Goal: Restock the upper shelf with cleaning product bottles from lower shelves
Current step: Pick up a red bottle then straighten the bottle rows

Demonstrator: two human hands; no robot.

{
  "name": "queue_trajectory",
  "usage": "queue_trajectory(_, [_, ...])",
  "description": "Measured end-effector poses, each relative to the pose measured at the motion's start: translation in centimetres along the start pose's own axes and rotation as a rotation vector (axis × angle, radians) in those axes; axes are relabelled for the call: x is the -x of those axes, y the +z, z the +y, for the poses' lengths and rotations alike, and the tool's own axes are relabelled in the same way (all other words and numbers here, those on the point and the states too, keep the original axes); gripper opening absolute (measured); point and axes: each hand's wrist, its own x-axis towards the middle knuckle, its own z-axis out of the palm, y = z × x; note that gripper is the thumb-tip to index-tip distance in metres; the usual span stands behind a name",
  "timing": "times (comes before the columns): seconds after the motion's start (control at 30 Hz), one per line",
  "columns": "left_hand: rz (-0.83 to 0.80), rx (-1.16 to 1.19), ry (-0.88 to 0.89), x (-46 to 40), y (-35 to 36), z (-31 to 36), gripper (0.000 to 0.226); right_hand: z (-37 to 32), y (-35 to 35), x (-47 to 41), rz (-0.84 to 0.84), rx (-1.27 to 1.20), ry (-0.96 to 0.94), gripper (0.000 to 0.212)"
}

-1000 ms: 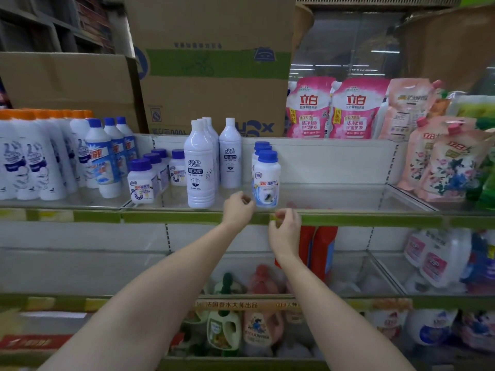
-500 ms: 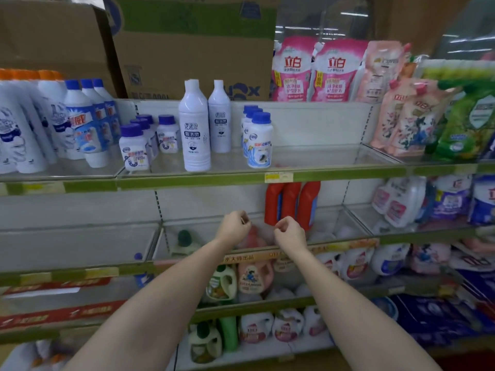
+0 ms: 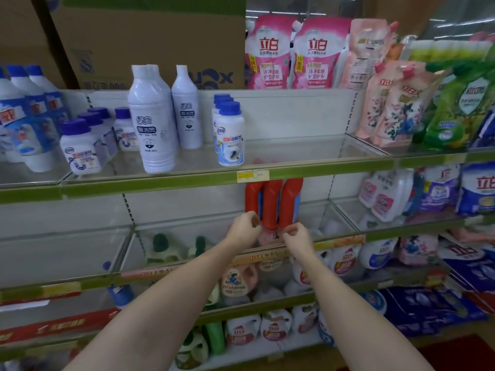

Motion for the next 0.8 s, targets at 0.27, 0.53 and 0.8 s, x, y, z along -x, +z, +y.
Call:
queue_trajectory(0.27, [0.019, 0.001, -0.1, -7.2, 6.4, 2.0, 0.014, 3.3, -2.0, -9.3, -0.06, -0.104, 0.111, 0.015])
queue_trajectory(0.53, [0.018, 0.084, -0.204, -12.4, 10.7, 4.6, 0.042, 5.5, -4.0, -16.2, -0.131, -0.248, 0.189, 0.016])
queue_trajectory(0.8, [0.058, 0.369, -0.419, -15.7, 14.5, 5.1, 0.06, 6.8, -4.9, -19.0, -0.297, -0.308, 0.128, 0.007])
